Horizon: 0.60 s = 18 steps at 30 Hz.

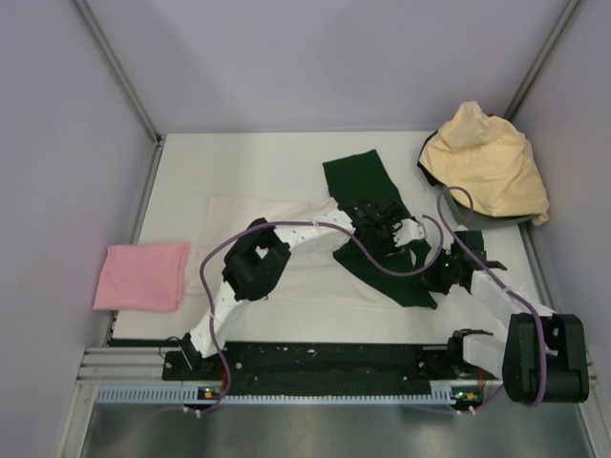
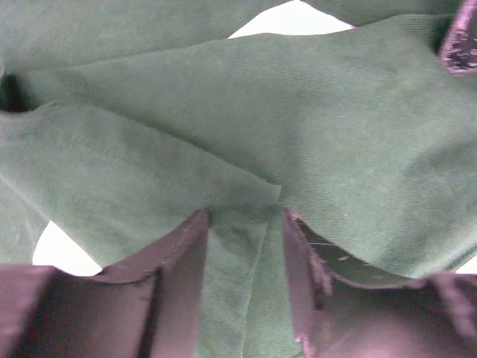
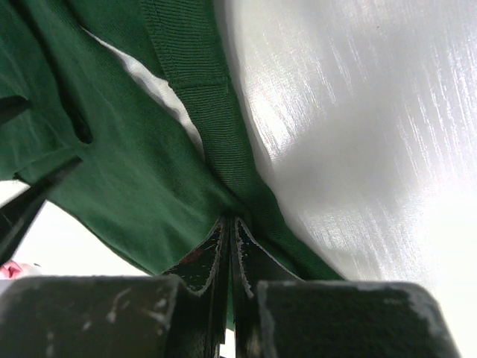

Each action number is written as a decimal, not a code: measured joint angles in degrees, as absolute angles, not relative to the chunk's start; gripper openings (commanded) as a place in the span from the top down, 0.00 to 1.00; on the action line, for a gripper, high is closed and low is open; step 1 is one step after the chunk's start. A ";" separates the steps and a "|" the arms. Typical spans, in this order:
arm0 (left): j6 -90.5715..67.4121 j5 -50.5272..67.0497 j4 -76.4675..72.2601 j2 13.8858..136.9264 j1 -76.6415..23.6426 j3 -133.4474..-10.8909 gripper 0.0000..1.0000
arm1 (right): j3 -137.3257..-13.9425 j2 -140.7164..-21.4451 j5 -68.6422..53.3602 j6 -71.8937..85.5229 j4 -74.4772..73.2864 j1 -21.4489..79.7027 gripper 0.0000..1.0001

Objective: Fold and stack the t-shirts
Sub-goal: Fold the flattened tshirt in 1/3 of the way

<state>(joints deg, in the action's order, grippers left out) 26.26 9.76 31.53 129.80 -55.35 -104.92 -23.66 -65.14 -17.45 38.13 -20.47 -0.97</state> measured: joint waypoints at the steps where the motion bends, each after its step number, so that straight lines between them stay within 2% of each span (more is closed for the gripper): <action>1: 26.65 11.29 31.64 129.80 -55.27 -104.90 0.43 | -23.66 -65.14 -17.52 38.13 -20.43 -1.02 1.00; 4: 27.66 14.33 31.70 129.80 -55.59 -104.90 0.45 | -23.64 -65.08 -17.58 38.13 -20.43 -1.08 1.00; 7: 27.20 14.26 31.70 129.91 -56.10 -105.08 0.59 | -23.59 -64.99 -17.63 38.13 -20.43 -1.17 1.00; 11: 26.17 11.84 31.18 131.26 -56.53 -107.35 0.72 | -23.38 -64.79 -17.72 38.09 -20.27 -1.26 1.00; 13: 25.76 10.59 30.81 131.85 -56.55 -108.12 0.74 | -23.22 -64.47 -17.69 38.00 -20.27 -1.30 1.00; 16: 25.63 9.82 30.92 132.35 -56.55 -108.31 0.67 | -23.22 -64.25 -17.63 37.74 -20.45 -1.30 1.00; 18: 25.67 9.78 31.27 132.81 -56.53 -108.55 0.66 | -23.22 -64.12 -17.50 37.54 -20.60 -1.30 1.00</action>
